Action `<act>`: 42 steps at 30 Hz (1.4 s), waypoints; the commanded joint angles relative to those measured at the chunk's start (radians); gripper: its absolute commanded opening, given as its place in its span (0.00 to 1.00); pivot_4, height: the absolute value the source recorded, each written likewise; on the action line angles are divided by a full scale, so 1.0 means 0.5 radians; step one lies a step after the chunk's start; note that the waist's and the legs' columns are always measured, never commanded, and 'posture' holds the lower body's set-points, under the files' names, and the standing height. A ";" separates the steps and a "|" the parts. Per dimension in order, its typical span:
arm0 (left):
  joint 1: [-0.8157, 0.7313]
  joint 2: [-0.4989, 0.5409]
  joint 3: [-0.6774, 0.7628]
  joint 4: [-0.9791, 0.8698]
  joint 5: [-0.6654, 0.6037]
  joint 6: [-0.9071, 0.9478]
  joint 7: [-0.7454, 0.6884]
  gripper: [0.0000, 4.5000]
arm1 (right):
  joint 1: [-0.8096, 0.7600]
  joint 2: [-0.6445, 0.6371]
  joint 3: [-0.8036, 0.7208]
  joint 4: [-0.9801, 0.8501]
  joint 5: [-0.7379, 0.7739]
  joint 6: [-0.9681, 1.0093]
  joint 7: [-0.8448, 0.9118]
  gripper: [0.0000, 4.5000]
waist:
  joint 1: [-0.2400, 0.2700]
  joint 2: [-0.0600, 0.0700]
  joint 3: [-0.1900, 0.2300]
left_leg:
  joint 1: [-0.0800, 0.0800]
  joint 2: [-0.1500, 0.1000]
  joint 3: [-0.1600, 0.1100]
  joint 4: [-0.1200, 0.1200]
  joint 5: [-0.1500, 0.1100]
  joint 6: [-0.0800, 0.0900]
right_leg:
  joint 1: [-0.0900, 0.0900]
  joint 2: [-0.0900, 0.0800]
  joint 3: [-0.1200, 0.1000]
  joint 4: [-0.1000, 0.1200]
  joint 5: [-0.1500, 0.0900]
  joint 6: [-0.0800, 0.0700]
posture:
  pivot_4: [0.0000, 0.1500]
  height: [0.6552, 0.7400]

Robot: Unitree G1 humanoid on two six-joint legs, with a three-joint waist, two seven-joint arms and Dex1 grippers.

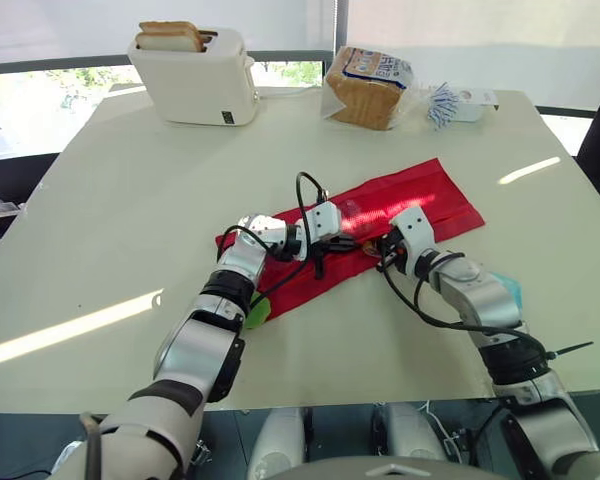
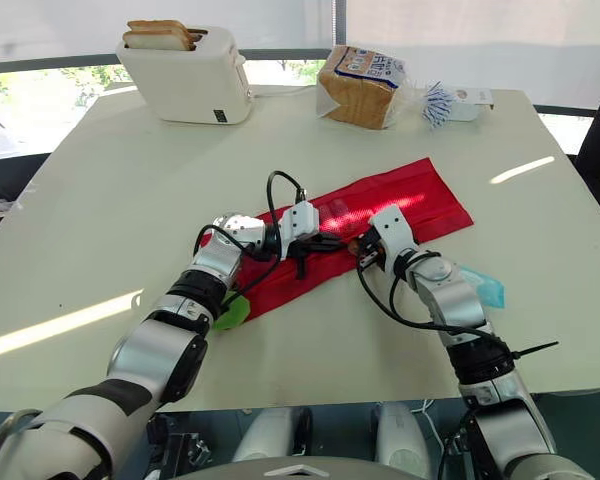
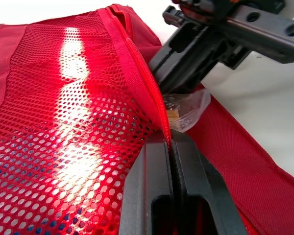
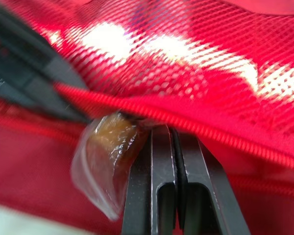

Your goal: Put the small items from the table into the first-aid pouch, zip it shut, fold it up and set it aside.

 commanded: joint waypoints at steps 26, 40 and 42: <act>-0.026 -0.038 -0.006 -0.034 -0.018 -0.007 0.004 0.00 | 0.286 -0.378 -0.021 -0.732 0.274 0.370 0.361 0.01 | 0.012 0.000 0.000 | -0.001 -0.001 -0.001 0.000 -0.004 0.007 | 0.001 -0.001 0.000 -0.002 0.000 0.000 | 1.00 1.00; -0.015 -0.041 -0.006 -0.057 -0.019 0.001 0.000 0.00 | 0.112 -0.306 0.004 -0.367 0.032 0.155 0.198 0.01 | 0.016 0.000 0.000 | -0.001 -0.001 0.000 0.001 -0.001 0.002 | 0.001 -0.001 -0.001 -0.002 0.000 0.000 | 1.00 1.00; -0.013 -0.040 -0.007 -0.059 -0.020 0.002 -0.001 0.00 | 0.118 -0.260 -0.054 -0.421 0.129 0.185 0.229 0.01 | 0.016 0.000 0.000 | -0.001 -0.001 -0.001 0.001 -0.001 0.002 | 0.001 -0.001 -0.001 -0.002 0.000 0.000 | 1.00 1.00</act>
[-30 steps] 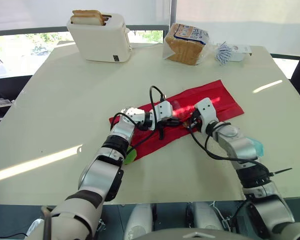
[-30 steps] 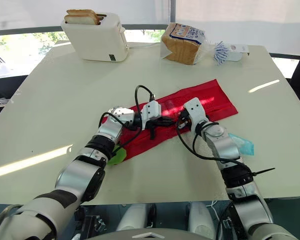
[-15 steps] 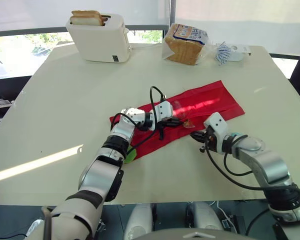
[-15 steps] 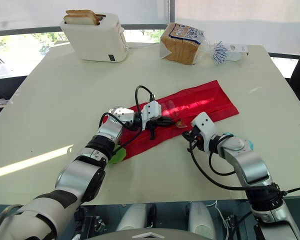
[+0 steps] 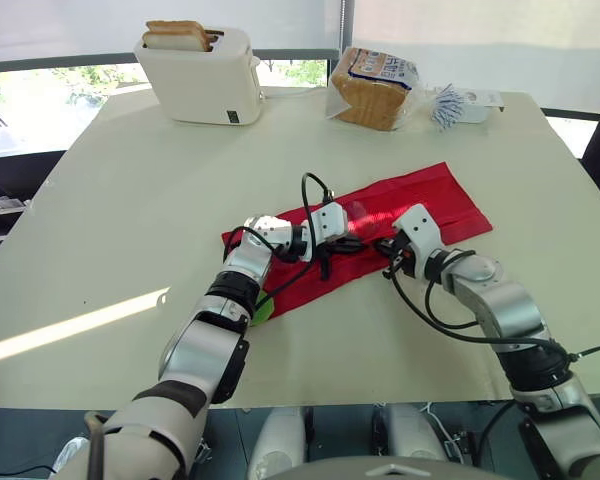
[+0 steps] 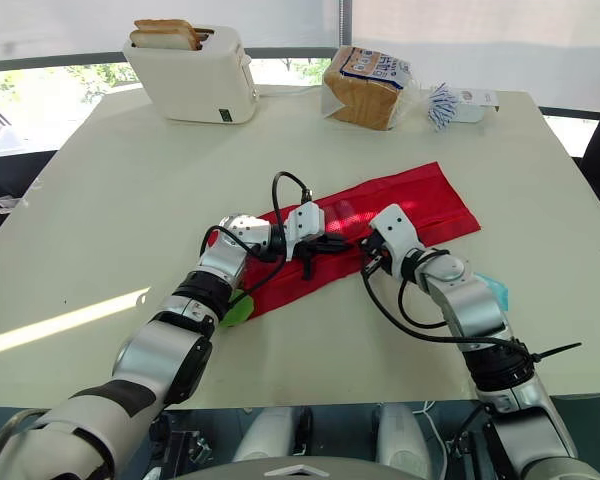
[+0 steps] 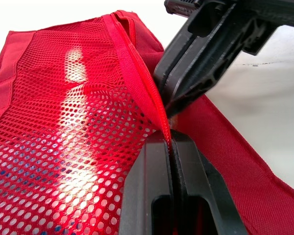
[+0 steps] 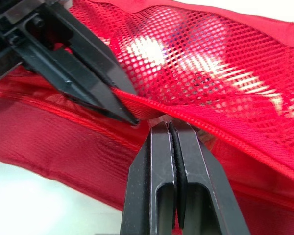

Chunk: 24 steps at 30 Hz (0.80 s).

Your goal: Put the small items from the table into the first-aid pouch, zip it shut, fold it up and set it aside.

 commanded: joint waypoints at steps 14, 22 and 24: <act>-0.024 -0.005 -0.004 -0.029 -0.021 -0.001 -0.016 0.00 | 0.114 -0.134 -0.066 -0.179 0.135 0.052 0.200 0.01 | -0.001 0.000 0.000 | 0.000 0.000 0.000 0.000 -0.001 0.002 | 0.000 0.000 0.000 0.000 0.000 0.000 | 1.00 1.00; -0.024 -0.003 -0.004 -0.031 -0.020 0.001 -0.016 0.00 | 0.080 -0.105 -0.075 -0.126 0.117 0.023 0.147 0.01 | -0.001 0.000 0.000 | 0.000 0.000 0.000 0.000 -0.001 0.002 | 0.000 0.000 0.000 0.000 0.000 0.000 | 1.00 1.00; -0.017 -0.005 -0.007 -0.044 -0.022 0.005 -0.020 0.00 | 0.070 -0.084 -0.075 -0.112 0.116 0.018 0.125 0.01 | -0.001 0.000 0.000 | 0.000 0.000 0.000 0.000 -0.001 0.001 | 0.000 0.000 0.000 0.000 0.000 0.000 | 1.00 1.00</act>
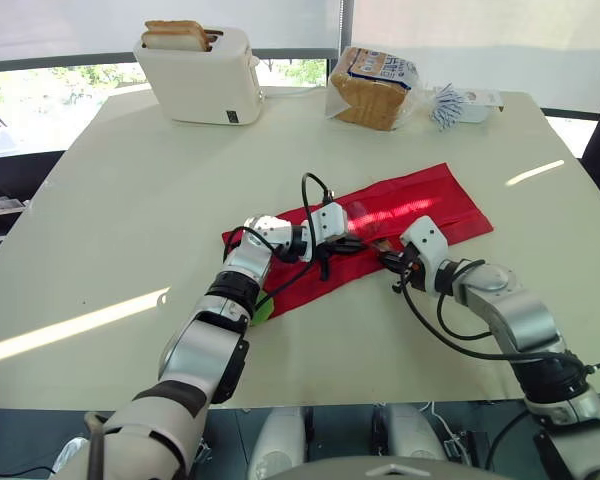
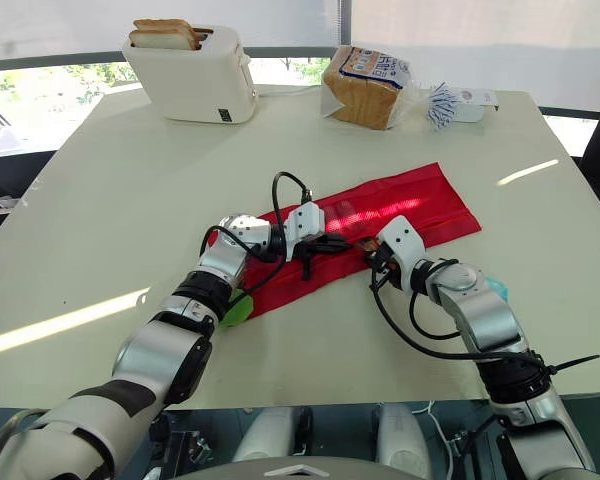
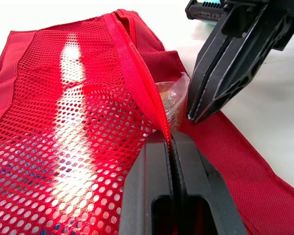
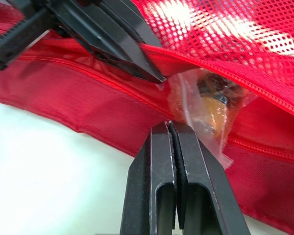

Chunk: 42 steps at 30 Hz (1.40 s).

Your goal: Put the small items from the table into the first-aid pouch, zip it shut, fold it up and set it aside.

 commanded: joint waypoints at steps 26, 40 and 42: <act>0.045 -0.003 -0.022 -0.155 -0.038 0.044 -0.080 0.00 | -0.202 0.143 -0.107 0.382 -0.279 -0.388 -0.335 0.01 | -0.003 0.000 0.000 | 0.000 0.000 0.000 0.000 0.002 -0.003 | 0.000 0.000 0.000 0.000 0.000 0.000 | 1.00 1.00; 0.061 -0.011 -0.031 -0.167 -0.041 0.052 -0.093 0.00 | -0.225 0.294 -0.058 0.426 -0.316 -0.509 -0.381 0.01 | -0.006 0.000 0.000 | 0.000 0.000 0.000 0.000 0.002 -0.004 | 0.000 0.000 0.000 0.000 0.000 0.000 | 1.00 1.00; 0.063 -0.010 -0.030 -0.168 -0.040 0.051 -0.091 0.00 | -0.212 0.308 -0.053 0.409 -0.304 -0.502 -0.354 0.01 | -0.006 0.000 0.000 | 0.000 0.000 0.000 0.000 0.002 -0.004 | 0.000 0.000 0.000 0.000 0.000 0.000 | 1.00 1.00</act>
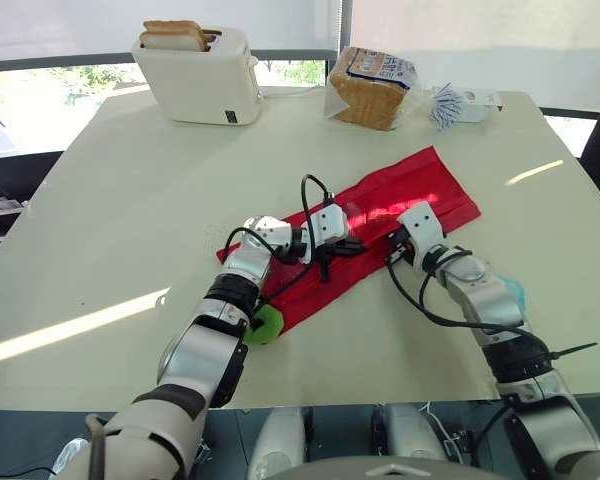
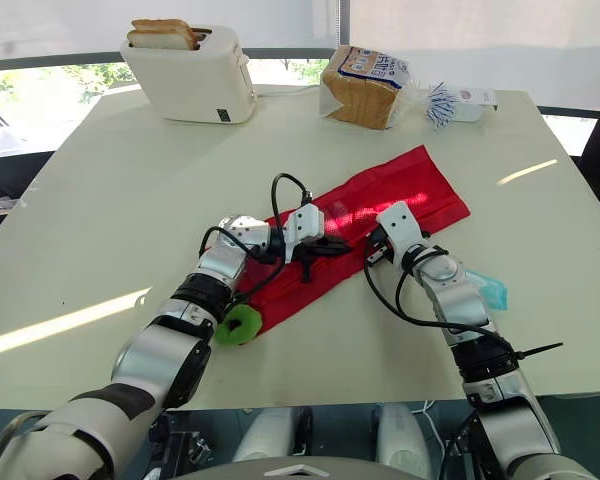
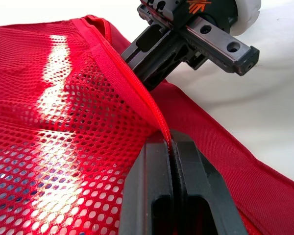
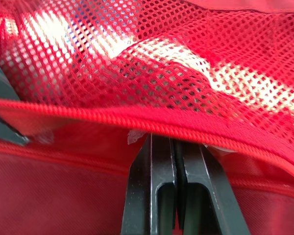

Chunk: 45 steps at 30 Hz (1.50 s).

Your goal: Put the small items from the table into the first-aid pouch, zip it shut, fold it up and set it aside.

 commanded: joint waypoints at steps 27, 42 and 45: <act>-0.133 0.255 -0.042 0.245 -0.002 -0.483 -0.438 0.00 | 0.975 -0.360 -0.714 -1.352 0.637 -0.047 0.418 0.01 | 0.006 0.000 0.000 | 0.001 0.001 0.000 -0.001 -0.004 0.007 | 0.001 0.001 0.000 -0.001 0.000 0.000 | 1.00 1.00; -0.589 0.382 -0.123 0.864 0.418 -0.961 0.027 0.00 | 1.618 -0.540 -1.283 -1.545 1.114 -0.366 0.803 0.01 | 0.019 -0.002 0.001 | 0.002 0.001 0.000 0.000 -0.006 0.009 | 0.003 0.000 0.000 -0.001 0.000 0.000 | 1.00 1.00; -0.566 0.373 -0.032 0.850 0.289 -0.918 -0.204 0.26 | 1.680 -0.556 -1.402 -1.580 1.244 -0.356 0.816 0.27 | 0.021 -0.002 0.001 | 0.002 0.001 0.000 0.000 -0.006 0.009 | 0.002 0.000 0.000 -0.001 0.000 0.000 | 1.00 1.00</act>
